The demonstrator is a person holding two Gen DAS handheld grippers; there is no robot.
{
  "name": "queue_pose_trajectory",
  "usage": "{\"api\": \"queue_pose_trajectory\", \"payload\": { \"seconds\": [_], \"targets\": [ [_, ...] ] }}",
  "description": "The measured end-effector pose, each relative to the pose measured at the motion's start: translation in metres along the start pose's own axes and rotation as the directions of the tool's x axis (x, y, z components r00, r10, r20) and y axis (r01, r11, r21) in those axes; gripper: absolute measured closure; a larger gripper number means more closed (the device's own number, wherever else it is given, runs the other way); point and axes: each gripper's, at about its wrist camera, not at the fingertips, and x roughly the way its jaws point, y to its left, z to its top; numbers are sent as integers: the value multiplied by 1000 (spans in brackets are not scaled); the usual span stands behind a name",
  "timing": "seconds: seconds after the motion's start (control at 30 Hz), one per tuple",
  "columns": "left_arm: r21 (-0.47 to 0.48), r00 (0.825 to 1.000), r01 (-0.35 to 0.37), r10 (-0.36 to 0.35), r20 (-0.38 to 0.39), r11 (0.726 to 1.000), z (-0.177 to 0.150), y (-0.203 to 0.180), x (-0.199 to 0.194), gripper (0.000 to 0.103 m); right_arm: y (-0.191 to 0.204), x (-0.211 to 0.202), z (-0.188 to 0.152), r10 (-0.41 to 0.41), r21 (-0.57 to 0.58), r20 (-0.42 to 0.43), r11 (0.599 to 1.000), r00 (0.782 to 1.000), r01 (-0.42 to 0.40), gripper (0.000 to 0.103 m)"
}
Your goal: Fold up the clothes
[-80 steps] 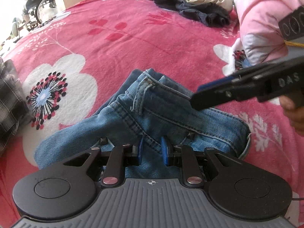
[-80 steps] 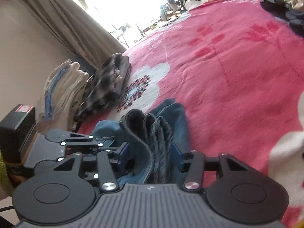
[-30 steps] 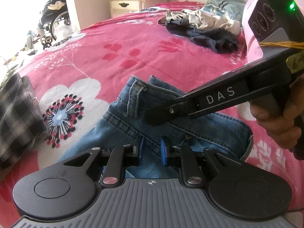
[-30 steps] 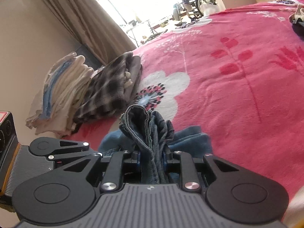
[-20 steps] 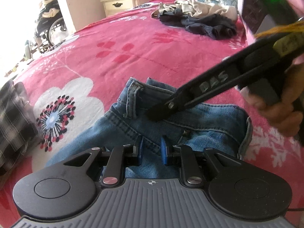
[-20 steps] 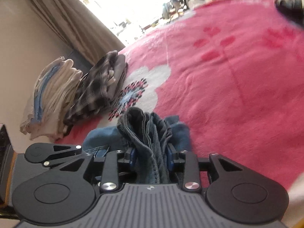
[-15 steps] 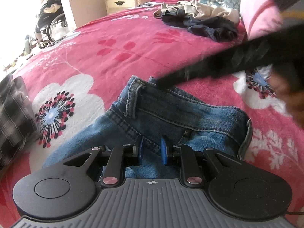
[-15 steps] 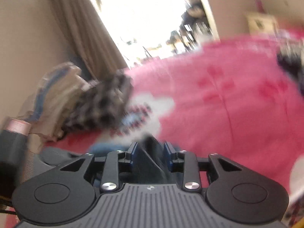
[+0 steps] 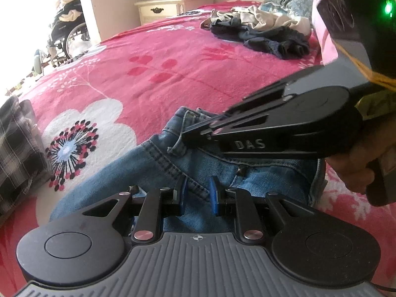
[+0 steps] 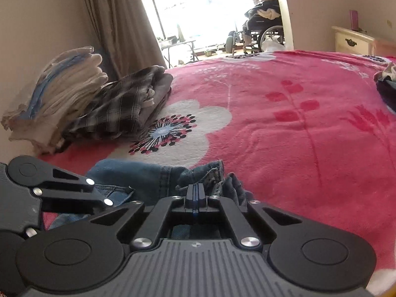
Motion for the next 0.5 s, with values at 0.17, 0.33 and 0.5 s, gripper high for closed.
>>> {"api": "queue_pose_trajectory", "payload": {
  "seconds": [0.17,0.33,0.5],
  "targets": [
    [-7,1000,27,-27,2,1000,0,20,-29,80,-9,-1,-1,15,23,2,1000,1000,-15,103],
    [-23,998,-60,60,1,998,-11,57,-51,77,-4,-2,0,7,3,1,1000,1000,-7,103],
    [-154,993,-119,115,-35,981,-38,96,-41,70,14,-5,6,-51,-108,-17,993,999,49,103]
  ]
}}
